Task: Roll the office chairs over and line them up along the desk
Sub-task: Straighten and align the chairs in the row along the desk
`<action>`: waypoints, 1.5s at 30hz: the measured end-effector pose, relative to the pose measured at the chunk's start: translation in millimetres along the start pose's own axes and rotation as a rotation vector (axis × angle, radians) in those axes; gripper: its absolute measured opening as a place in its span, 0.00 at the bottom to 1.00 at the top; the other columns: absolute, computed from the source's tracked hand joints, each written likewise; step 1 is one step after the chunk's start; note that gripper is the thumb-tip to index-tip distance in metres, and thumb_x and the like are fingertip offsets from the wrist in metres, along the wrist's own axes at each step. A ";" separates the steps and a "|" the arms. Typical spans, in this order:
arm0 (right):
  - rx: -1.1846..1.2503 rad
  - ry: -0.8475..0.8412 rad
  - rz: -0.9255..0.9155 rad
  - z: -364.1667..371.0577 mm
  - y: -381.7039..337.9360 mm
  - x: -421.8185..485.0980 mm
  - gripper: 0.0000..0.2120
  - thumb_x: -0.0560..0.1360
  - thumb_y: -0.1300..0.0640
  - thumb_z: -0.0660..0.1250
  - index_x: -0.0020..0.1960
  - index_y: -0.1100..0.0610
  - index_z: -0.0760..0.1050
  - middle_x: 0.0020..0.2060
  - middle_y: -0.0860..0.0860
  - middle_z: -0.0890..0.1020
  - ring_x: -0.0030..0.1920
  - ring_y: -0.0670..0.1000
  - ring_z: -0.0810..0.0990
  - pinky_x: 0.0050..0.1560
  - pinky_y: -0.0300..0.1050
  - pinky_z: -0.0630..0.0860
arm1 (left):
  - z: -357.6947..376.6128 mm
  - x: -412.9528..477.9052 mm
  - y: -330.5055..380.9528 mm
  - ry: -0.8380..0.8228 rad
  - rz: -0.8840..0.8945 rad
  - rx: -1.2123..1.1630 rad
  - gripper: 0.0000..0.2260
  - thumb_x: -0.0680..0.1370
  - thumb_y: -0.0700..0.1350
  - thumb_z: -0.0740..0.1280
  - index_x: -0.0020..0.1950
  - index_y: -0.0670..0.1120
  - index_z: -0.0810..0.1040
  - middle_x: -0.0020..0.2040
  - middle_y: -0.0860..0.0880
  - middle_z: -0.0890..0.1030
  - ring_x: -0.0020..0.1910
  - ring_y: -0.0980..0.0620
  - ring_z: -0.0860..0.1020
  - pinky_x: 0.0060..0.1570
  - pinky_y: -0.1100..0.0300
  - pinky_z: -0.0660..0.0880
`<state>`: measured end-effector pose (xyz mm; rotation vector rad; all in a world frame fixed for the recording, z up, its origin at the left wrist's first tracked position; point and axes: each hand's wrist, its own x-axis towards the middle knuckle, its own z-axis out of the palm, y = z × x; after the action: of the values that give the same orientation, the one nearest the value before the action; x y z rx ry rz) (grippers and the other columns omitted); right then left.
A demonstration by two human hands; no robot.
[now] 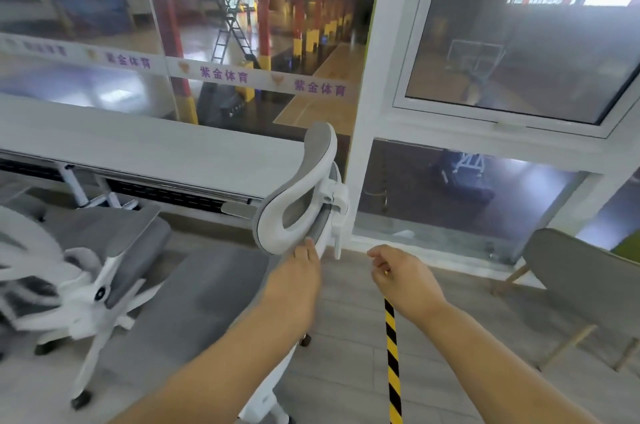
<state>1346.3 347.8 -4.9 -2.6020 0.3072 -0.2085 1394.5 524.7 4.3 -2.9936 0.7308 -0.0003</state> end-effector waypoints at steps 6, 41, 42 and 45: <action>0.013 -0.005 -0.078 4.0 -18.0 -13.2 0.14 0.77 0.58 0.60 0.62 0.51 0.73 0.51 0.45 0.78 0.51 0.46 0.77 0.51 0.39 0.74 | 6.0 -24.2 -19.3 0.000 -0.066 -0.012 0.25 0.76 0.34 0.62 0.70 0.40 0.57 0.64 0.45 0.67 0.59 0.51 0.72 0.54 0.60 0.73; -0.004 0.294 -0.074 140.6 -268.2 -87.4 0.17 0.78 0.53 0.59 0.66 0.55 0.66 0.59 0.48 0.71 0.56 0.50 0.72 0.56 0.46 0.71 | 65.4 -124.4 -325.9 0.429 0.227 -0.015 0.28 0.48 0.36 0.74 0.48 0.41 0.78 0.40 0.45 0.77 0.38 0.46 0.77 0.44 0.52 0.78; -0.037 0.314 -0.074 141.8 -267.9 -88.8 0.16 0.79 0.54 0.58 0.65 0.56 0.68 0.57 0.50 0.73 0.55 0.52 0.72 0.56 0.48 0.71 | 66.1 -122.9 -329.8 0.440 0.229 -0.018 0.27 0.49 0.36 0.75 0.48 0.40 0.78 0.40 0.44 0.76 0.38 0.45 0.76 0.44 0.51 0.78; -0.126 0.318 -0.013 142.5 -260.4 -88.8 0.17 0.79 0.58 0.57 0.67 0.58 0.68 0.60 0.53 0.73 0.61 0.54 0.69 0.62 0.50 0.68 | 70.9 -115.2 -343.5 0.471 0.230 -0.014 0.22 0.55 0.41 0.75 0.47 0.40 0.77 0.40 0.45 0.76 0.39 0.44 0.76 0.46 0.50 0.76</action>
<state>1336.2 657.4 -4.2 -2.6911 0.4262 -0.6290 1451.4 886.2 -44.8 -2.9241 1.1117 -0.7097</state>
